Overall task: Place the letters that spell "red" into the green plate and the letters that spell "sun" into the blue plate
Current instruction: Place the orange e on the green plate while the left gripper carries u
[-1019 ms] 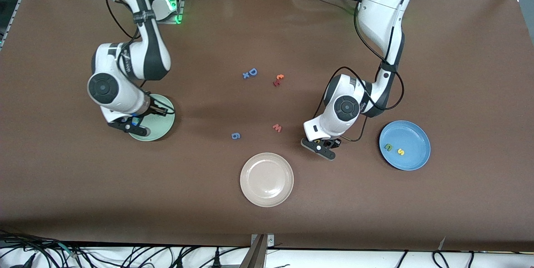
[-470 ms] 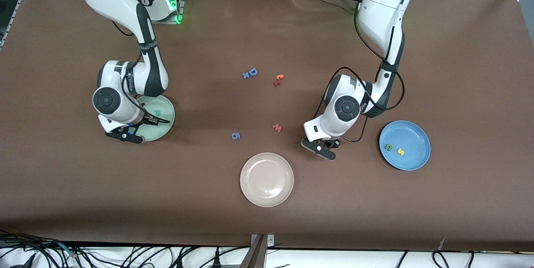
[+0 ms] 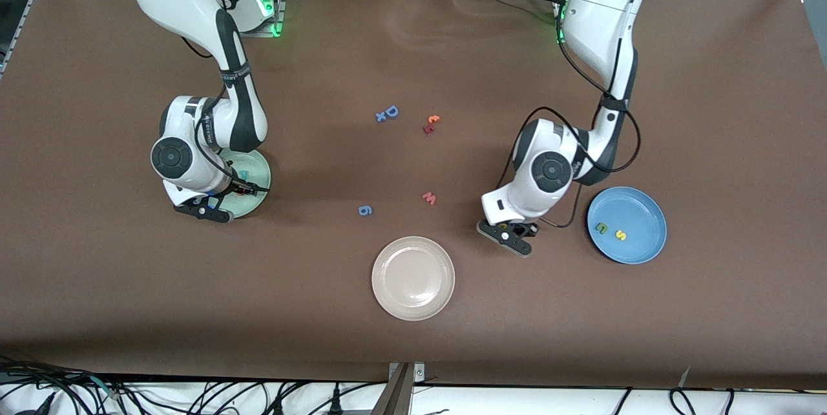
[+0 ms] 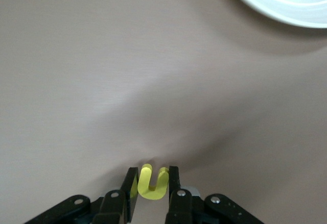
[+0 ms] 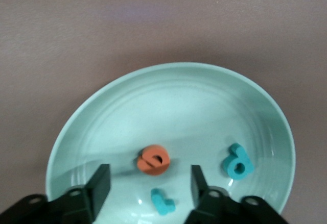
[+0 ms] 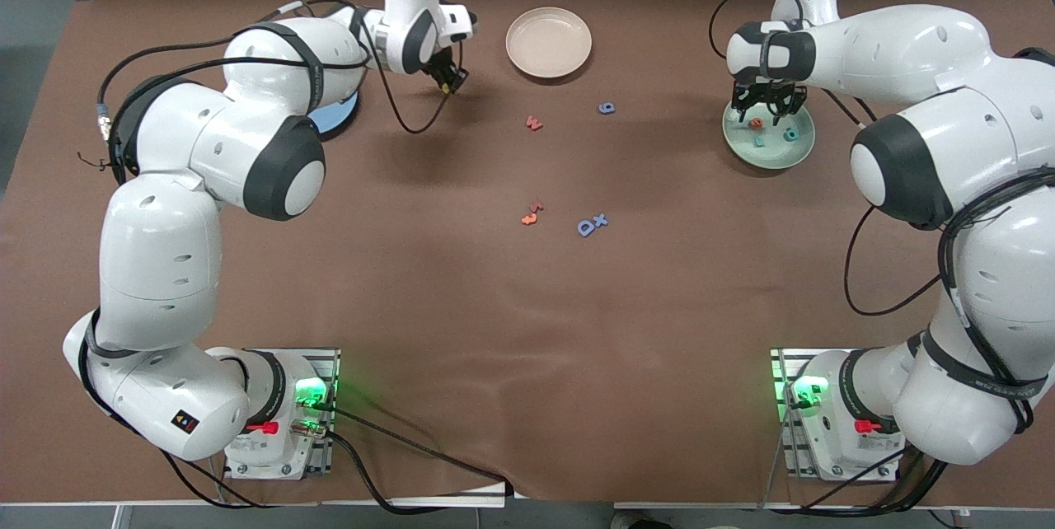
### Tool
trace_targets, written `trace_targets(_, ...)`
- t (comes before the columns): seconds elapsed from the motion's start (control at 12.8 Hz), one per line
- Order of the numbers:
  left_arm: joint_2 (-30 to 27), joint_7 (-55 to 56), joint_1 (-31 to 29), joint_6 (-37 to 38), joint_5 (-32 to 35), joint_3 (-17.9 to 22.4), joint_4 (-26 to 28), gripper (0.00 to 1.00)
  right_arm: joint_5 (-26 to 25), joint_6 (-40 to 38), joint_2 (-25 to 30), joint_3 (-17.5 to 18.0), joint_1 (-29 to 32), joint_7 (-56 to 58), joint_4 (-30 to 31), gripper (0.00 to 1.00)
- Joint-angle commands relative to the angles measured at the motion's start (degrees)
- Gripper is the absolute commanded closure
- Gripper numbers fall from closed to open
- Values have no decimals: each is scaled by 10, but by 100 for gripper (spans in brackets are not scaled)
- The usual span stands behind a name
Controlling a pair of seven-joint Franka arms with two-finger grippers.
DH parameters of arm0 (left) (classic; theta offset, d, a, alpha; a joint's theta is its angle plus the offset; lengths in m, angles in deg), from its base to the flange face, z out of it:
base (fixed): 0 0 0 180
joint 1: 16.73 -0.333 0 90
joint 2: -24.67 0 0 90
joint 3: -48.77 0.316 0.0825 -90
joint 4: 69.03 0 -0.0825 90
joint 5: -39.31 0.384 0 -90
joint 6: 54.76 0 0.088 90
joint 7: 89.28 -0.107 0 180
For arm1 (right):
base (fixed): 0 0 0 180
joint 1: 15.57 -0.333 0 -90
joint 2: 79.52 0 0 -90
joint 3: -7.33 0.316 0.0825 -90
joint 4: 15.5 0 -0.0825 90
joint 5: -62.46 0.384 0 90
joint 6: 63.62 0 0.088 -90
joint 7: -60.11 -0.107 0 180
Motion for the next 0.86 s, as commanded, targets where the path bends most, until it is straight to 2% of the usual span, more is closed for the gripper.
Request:
trace_targets(0.0,-33,-82,-21,48,-16,26,5,80,12,-51,54,-6,7,36,-3,2)
trace_targets(0.24,-45,-187,-51,63,-16,61,13,80,8,-119,100,-25,7,87,-22,1)
trace_targets(0.47,-51,-287,-95,73,-17,70,25,79,5,-189,129,-39,6,118,-52,1)
trace_targets(0.55,-53,-297,-104,75,-17,70,29,79,3,-236,132,-43,7,119,-80,1)
trace_targets(0.78,-51,-347,-131,74,-17,70,47,79,-43,-400,132,-51,7,118,-206,1)
